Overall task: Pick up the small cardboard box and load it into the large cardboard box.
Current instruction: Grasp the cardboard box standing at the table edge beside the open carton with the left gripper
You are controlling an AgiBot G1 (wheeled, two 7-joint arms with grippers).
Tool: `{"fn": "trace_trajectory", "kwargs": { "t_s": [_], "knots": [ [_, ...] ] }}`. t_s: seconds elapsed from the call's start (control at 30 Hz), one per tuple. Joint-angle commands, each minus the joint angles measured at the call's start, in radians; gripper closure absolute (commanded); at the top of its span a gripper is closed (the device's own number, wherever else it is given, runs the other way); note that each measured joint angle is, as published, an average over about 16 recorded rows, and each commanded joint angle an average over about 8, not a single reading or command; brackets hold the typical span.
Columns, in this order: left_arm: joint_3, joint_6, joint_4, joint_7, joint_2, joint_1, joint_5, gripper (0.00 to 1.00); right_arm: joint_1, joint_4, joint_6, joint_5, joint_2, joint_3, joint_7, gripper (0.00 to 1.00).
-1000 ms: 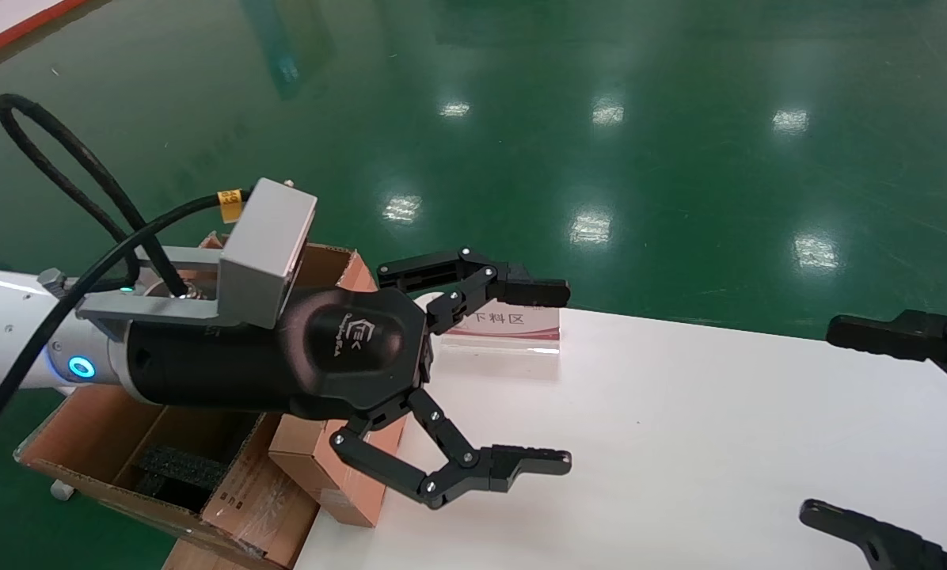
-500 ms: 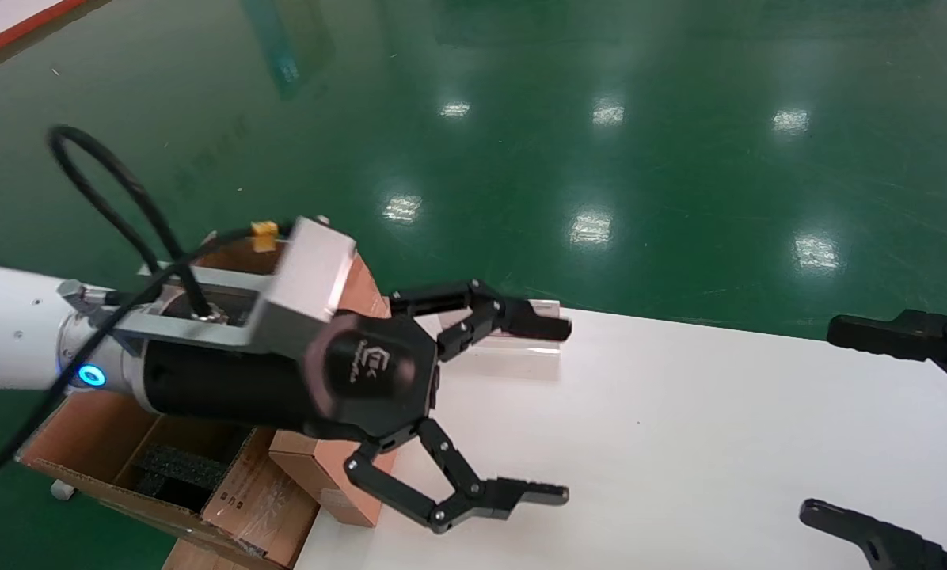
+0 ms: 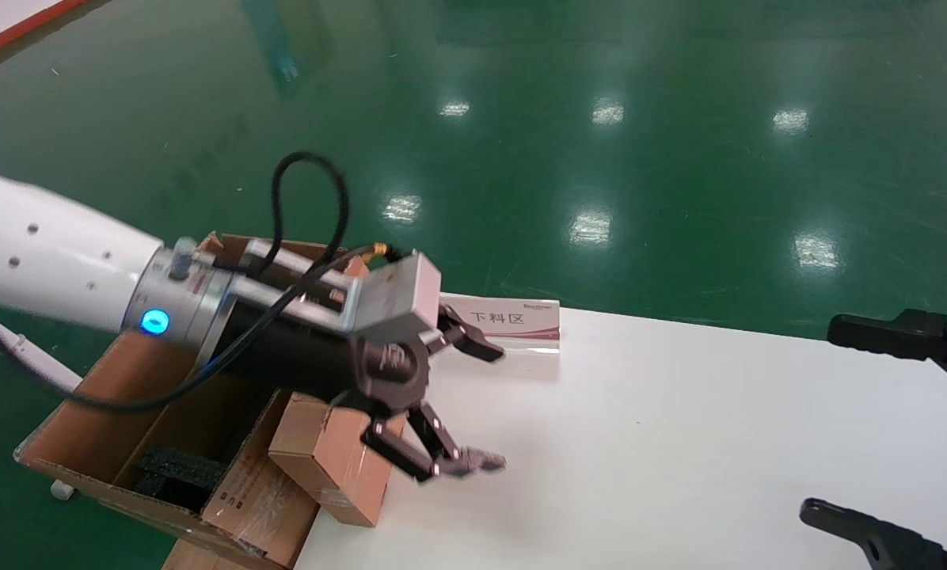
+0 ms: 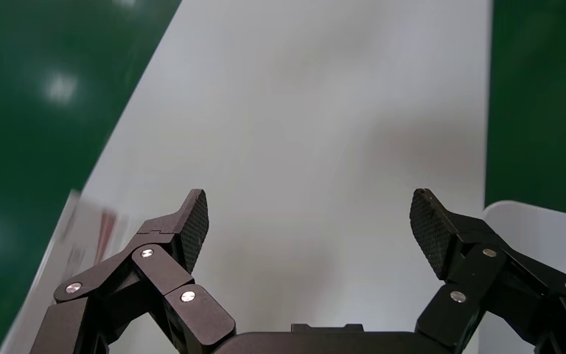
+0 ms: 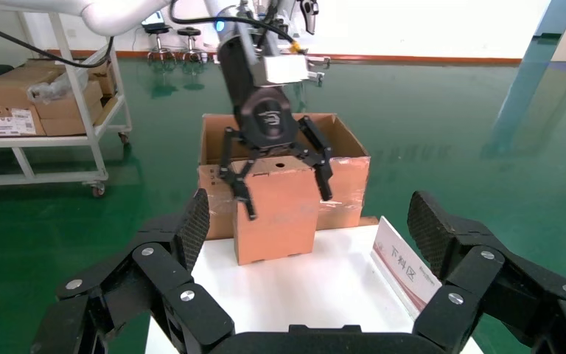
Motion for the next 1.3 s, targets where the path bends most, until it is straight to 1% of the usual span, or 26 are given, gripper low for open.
{"fn": "trace_trajectory", "kwargs": {
  "t_s": [0.03, 0.2, 0.43, 0.63, 0.8, 0.9, 1.1, 1.3],
  "knots": [
    [0.033, 0.006, 0.004, -0.056, 0.013, -0.045, 0.055, 0.0, 0.0, 0.0, 0.0, 0.0, 0.0, 0.0, 0.0, 0.0],
    [0.127, 0.019, 0.017, -0.197, 0.046, -0.154, 0.155, 0.0, 0.0, 0.0, 0.0, 0.0, 0.0, -0.001, 0.0, 0.0],
    [0.27, 0.024, 0.019, -0.378, 0.068, -0.281, 0.255, 0.0, 0.0, 0.0, 0.0, 0.001, 0.0, -0.001, -0.001, 0.0],
    [0.387, 0.018, -0.002, -0.499, 0.079, -0.369, 0.339, 0.0, 0.0, 0.0, 0.001, 0.001, 0.001, -0.001, -0.001, 0.0],
    [0.479, 0.015, -0.016, -0.576, 0.095, -0.436, 0.407, 0.0, 0.0, 0.0, 0.001, 0.001, 0.001, -0.002, -0.001, 0.0],
    [0.532, 0.015, -0.019, -0.619, 0.105, -0.471, 0.423, 0.0, 0.0, 0.0, 0.001, 0.001, 0.001, -0.002, -0.001, 0.0],
    [0.633, 0.015, -0.021, -0.702, 0.112, -0.525, 0.408, 0.0, 0.001, 0.0, 0.001, 0.002, 0.001, -0.002, -0.001, 0.0],
    [0.726, 0.012, -0.022, -0.754, 0.114, -0.574, 0.397, 0.0, 0.001, 0.0, 0.001, 0.002, 0.001, -0.003, -0.001, 0.0]
  ]
}}
